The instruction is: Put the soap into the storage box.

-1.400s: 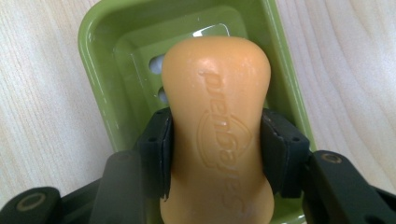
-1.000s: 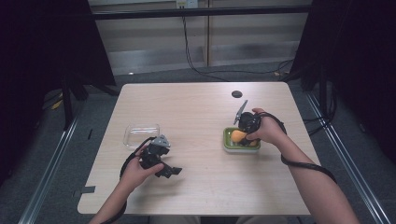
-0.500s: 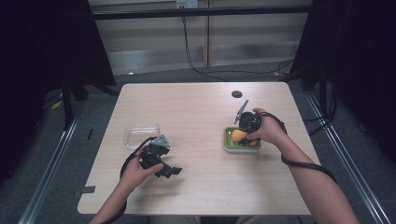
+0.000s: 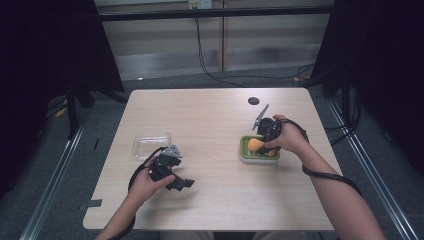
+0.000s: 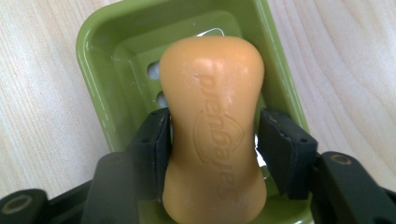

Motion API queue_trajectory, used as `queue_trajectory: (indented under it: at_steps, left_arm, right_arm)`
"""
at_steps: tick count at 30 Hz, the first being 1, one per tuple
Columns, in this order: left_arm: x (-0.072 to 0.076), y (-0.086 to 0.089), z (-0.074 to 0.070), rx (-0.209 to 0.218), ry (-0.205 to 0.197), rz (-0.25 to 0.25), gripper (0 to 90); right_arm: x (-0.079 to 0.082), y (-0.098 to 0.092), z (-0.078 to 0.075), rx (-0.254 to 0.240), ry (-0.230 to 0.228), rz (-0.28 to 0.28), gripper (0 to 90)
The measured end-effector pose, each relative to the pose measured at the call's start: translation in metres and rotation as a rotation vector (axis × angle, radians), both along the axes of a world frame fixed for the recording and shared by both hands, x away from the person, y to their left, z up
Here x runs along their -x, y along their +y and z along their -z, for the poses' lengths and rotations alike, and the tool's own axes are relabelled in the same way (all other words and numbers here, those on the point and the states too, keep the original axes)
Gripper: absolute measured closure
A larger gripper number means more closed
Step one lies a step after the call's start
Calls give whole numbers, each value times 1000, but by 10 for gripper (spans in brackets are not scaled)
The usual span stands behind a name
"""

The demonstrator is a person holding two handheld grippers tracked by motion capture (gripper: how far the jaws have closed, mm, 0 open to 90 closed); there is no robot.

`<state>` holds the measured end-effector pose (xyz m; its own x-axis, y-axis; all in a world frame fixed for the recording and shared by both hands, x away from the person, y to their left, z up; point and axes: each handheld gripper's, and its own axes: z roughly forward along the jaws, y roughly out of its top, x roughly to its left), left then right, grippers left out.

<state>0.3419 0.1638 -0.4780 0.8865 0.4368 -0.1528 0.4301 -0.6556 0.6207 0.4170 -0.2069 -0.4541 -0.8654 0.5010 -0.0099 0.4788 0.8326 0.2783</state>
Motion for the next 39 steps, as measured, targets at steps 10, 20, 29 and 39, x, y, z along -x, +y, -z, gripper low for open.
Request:
queue_trajectory:
  at_steps: [10, 20, 29, 39]
  left_arm:
    - [1, -1, 0, 3, 1, -1, 13]
    - [0, -2, 0, 5, 4, -3, 13]
    - [1, -3, 0, 12, 3, 0, 12]
    - [1, -4, -1, 8, -2, 4, 12]
  right_arm:
    - [2, -4, -7, -28, -13, 35, 424]
    - [3, -6, -15, -68, -18, 74, 402]
    - [14, -8, -25, -125, -32, 98, 349]
    - [28, -13, -31, -166, -41, 132, 306]
